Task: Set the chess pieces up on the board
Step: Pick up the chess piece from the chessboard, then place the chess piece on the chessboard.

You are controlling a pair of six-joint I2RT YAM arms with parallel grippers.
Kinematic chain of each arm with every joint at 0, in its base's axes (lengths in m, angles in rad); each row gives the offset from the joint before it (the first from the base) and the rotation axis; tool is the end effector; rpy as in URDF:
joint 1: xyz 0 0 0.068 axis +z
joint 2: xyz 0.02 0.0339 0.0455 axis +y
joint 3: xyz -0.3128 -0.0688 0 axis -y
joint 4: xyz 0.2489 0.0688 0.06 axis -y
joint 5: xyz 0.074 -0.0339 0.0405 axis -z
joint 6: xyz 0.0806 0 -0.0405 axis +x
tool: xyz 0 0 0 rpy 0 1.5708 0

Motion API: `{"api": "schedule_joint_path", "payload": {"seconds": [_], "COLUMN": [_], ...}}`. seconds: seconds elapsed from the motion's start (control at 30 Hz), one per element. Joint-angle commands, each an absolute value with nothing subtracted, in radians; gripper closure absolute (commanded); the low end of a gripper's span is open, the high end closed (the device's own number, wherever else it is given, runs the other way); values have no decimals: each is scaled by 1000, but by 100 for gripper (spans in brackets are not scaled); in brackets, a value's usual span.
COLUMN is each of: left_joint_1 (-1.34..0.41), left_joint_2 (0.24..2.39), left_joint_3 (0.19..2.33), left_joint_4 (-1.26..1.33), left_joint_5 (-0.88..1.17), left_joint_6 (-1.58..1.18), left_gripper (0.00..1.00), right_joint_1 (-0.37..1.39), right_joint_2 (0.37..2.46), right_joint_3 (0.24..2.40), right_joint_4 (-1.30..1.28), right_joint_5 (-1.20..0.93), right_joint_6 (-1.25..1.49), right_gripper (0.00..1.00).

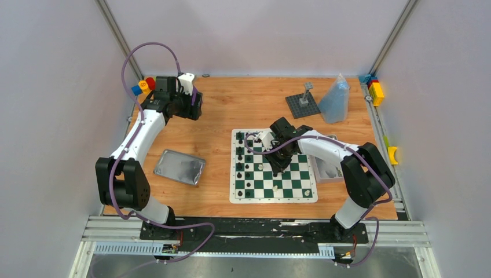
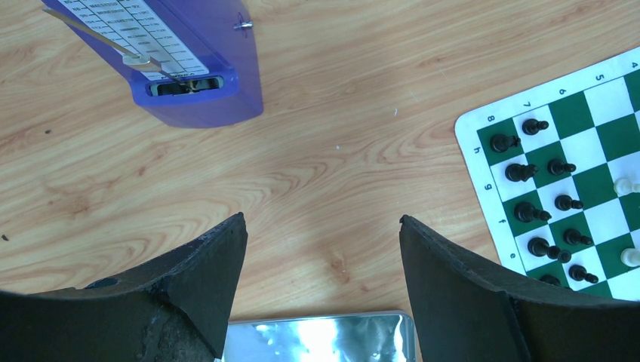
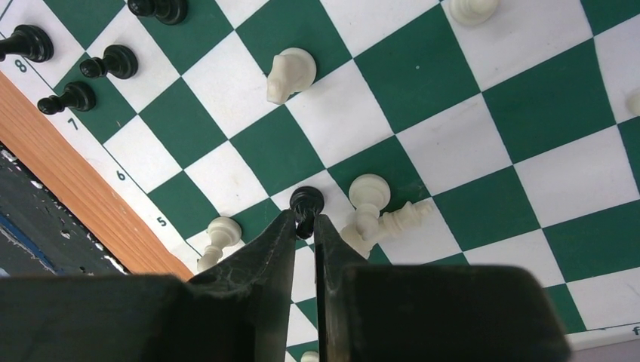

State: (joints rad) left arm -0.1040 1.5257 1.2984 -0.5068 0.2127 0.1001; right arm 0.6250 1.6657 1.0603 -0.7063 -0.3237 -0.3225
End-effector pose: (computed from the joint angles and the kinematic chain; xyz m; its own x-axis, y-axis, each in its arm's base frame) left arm 0.3716 -0.0559 0.3260 -0.6372 0.1647 -0.7528 0.3227 0.9442 -0.0665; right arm 0.2502 0.2121 0.1872 -0.5467 -0.7650 -0.3404 -0.8372 0.5047 0.2104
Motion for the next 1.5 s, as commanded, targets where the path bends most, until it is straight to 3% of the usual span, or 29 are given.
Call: {"api": "schedule_joint_path", "payload": {"seconds": [0.0,0.3,0.67,0.97,1.47], "left_joint_1": [-100,-100,-99,-89,-61], "left_joint_2": [1497,1490,1458,1411,1332], "left_joint_3": [1296,1299,1292,1269,1229], "left_joint_4": [-499,-502,-512,-521,-513], "left_joint_5": [227,218,189,151,140], "left_joint_6": [114,116,140,141,136], "left_gripper": [18,18,16,1,0], "right_joint_1": [621,626,741,891,1011], "right_joint_2": [1654,1647,1666,1779,1917], "right_joint_3": [1060,1107,1320,1476,1528], "right_joint_4": [-703,-742,-816,-819,-797], "right_joint_5": [-334,-346,-358,-341,-266], "right_joint_6": [-320,-335,-360,-377,-404], "right_gripper": [87,100,100,100,100]}}
